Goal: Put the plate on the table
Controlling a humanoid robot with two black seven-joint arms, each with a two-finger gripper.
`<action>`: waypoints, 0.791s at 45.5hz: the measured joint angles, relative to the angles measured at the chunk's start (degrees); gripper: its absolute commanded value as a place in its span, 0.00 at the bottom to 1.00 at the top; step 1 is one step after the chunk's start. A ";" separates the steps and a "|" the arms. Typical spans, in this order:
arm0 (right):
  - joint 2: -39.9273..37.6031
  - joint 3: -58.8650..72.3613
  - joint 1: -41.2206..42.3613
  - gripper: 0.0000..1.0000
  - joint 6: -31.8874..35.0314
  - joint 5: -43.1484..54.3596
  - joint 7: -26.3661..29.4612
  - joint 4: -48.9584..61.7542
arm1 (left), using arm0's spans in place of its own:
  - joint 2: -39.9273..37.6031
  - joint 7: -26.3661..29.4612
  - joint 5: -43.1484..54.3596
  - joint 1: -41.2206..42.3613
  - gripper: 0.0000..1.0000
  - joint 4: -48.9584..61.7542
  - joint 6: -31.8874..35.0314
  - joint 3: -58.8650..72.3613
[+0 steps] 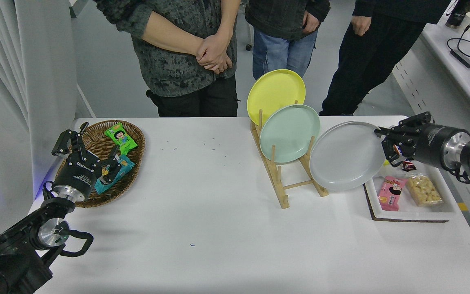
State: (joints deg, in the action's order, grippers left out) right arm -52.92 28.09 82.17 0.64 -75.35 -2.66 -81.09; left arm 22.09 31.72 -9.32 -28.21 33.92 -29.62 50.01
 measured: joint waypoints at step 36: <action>7.56 -18.88 -23.87 0.00 -5.38 -13.86 -3.79 -3.21 | 0.01 0.07 0.00 0.00 0.98 0.00 0.00 0.00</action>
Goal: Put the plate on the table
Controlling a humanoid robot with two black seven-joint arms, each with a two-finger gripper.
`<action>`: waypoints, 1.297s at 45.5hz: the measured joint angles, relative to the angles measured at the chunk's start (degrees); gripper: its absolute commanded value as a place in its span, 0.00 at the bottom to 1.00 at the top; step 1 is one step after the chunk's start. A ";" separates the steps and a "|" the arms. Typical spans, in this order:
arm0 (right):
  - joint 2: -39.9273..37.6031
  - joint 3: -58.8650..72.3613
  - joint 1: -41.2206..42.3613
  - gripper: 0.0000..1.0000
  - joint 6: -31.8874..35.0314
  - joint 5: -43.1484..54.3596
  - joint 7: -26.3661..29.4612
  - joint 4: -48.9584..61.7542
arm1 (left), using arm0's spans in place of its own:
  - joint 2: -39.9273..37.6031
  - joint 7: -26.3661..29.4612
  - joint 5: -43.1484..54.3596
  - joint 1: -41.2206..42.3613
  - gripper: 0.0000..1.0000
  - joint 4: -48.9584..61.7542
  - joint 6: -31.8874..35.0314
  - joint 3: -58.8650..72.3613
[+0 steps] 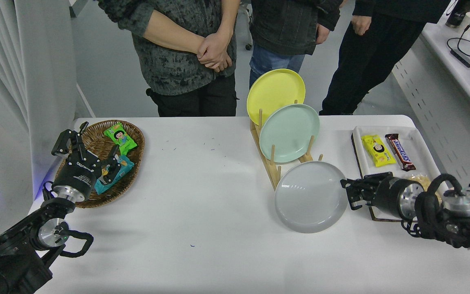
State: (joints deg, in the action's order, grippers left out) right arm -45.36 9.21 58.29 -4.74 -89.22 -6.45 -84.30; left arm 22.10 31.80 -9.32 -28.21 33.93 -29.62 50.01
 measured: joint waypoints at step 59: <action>2.19 -8.81 -12.24 0.00 -14.85 -4.93 4.50 -3.40 | -0.01 0.02 0.00 0.00 0.98 0.00 0.00 0.00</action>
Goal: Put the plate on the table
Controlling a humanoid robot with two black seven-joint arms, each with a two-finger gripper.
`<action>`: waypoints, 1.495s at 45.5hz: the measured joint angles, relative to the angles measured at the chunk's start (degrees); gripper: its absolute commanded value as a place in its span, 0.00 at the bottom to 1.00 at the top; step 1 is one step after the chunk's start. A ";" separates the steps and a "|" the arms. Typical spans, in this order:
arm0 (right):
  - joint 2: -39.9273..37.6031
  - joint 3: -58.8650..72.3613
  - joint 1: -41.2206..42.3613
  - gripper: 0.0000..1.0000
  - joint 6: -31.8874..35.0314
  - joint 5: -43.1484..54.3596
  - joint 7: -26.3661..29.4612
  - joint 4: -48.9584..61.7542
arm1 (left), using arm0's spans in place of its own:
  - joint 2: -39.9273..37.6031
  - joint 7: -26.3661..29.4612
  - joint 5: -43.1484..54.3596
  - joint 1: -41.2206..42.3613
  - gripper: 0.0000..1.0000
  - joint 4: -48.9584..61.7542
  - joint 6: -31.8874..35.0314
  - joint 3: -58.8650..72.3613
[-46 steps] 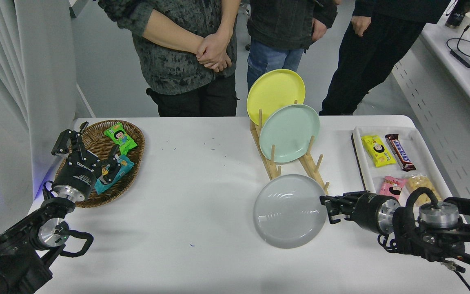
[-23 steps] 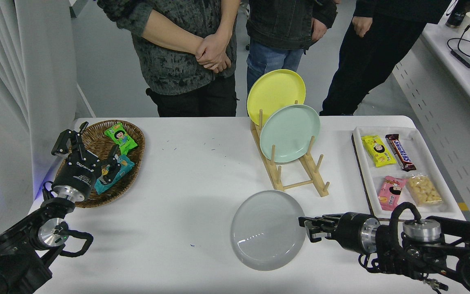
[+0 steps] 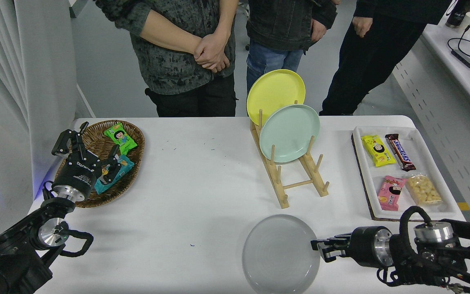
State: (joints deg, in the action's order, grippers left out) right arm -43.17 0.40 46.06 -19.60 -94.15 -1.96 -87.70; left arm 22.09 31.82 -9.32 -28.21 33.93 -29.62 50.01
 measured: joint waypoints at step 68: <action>2.24 1.17 16.00 0.98 0.65 18.26 0.29 7.32 | 0.03 -0.03 0.00 0.00 0.98 0.00 0.00 0.00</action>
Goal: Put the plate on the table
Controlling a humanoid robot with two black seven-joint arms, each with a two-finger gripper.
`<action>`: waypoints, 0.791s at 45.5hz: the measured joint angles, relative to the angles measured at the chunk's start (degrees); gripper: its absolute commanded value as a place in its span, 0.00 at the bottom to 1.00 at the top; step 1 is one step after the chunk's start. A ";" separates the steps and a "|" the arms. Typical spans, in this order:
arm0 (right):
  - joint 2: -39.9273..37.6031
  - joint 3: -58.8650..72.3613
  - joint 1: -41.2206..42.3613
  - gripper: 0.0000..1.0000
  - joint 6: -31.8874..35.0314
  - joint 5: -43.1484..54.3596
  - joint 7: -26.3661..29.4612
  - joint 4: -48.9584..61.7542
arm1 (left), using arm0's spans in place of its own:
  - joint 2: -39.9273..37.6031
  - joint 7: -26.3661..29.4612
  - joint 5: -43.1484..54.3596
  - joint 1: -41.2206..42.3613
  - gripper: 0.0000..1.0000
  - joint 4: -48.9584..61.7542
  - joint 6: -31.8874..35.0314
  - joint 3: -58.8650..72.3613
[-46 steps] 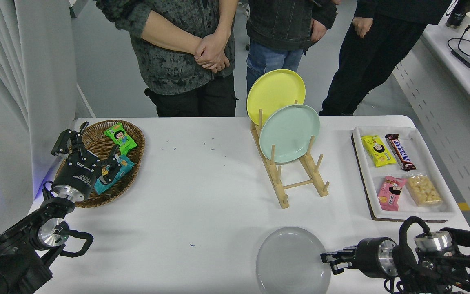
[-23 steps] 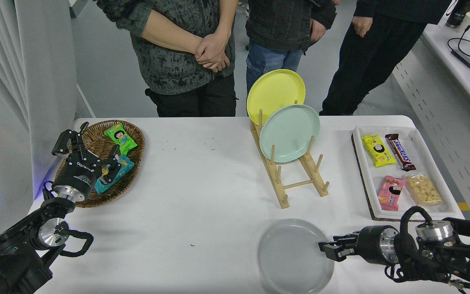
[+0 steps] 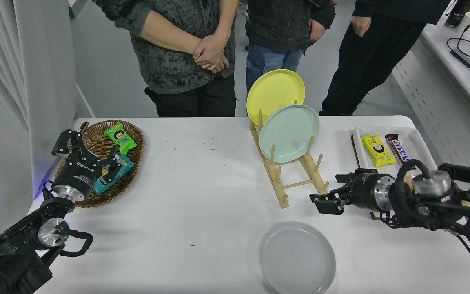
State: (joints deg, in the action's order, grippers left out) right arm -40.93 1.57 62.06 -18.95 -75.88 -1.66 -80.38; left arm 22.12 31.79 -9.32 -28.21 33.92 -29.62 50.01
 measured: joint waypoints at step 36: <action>8.55 -11.12 2.89 0.98 22.31 53.70 -0.70 20.69 | 0.01 0.03 0.01 0.00 0.98 0.00 0.00 0.01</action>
State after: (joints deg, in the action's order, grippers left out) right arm -32.38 -9.56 64.95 3.36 -22.18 -2.36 -59.69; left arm 22.13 31.82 -9.31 -28.21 33.92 -29.62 50.02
